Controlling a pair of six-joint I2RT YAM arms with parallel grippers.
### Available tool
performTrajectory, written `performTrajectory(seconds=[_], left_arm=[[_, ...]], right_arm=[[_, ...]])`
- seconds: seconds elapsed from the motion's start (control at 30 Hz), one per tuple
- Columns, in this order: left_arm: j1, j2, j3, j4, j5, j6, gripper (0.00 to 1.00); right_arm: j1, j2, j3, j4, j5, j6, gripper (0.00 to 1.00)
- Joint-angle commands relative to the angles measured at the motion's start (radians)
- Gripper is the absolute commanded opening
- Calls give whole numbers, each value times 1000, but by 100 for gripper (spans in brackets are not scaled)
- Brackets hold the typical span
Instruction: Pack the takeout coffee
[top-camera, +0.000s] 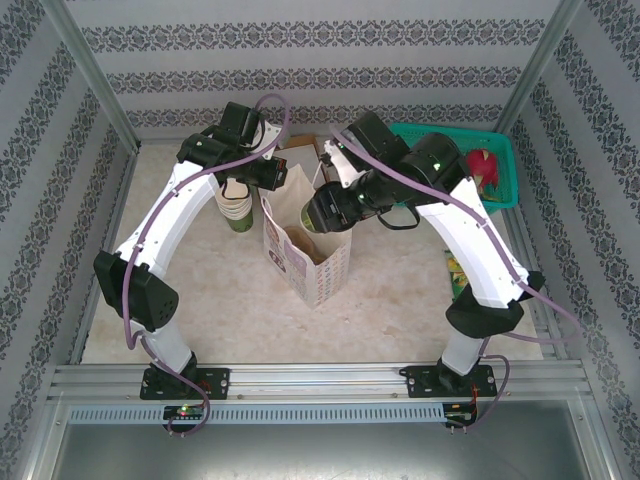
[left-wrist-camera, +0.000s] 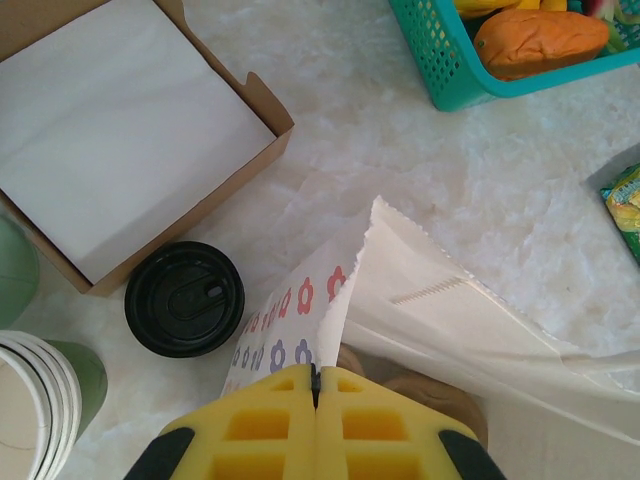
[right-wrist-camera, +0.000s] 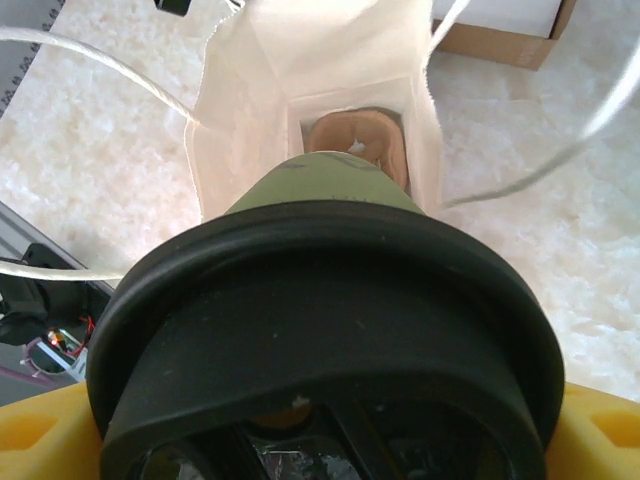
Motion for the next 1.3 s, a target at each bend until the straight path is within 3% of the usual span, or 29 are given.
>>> performTrajectory(seconds=[0.0,0.3,0.7,1.0,1.27], left_arm=[[-13,-23,-6,18,-6,-22,0],[-14,-16,-2,23,-2,-21,0],[-15,-2,14,24,10,-27,0],[-15,-2,15,34,35,1,0],[-13,-4,14,32,43,12,0]], right_arm=[[21,29,11,-55,-7,1,57],[54,121,30,-27,-19,15,57],[34,122,-73,45,-147,-29,58],[12,122,-116,38,-70,-13,58],[10,141,-105,-40,93,5,58]])
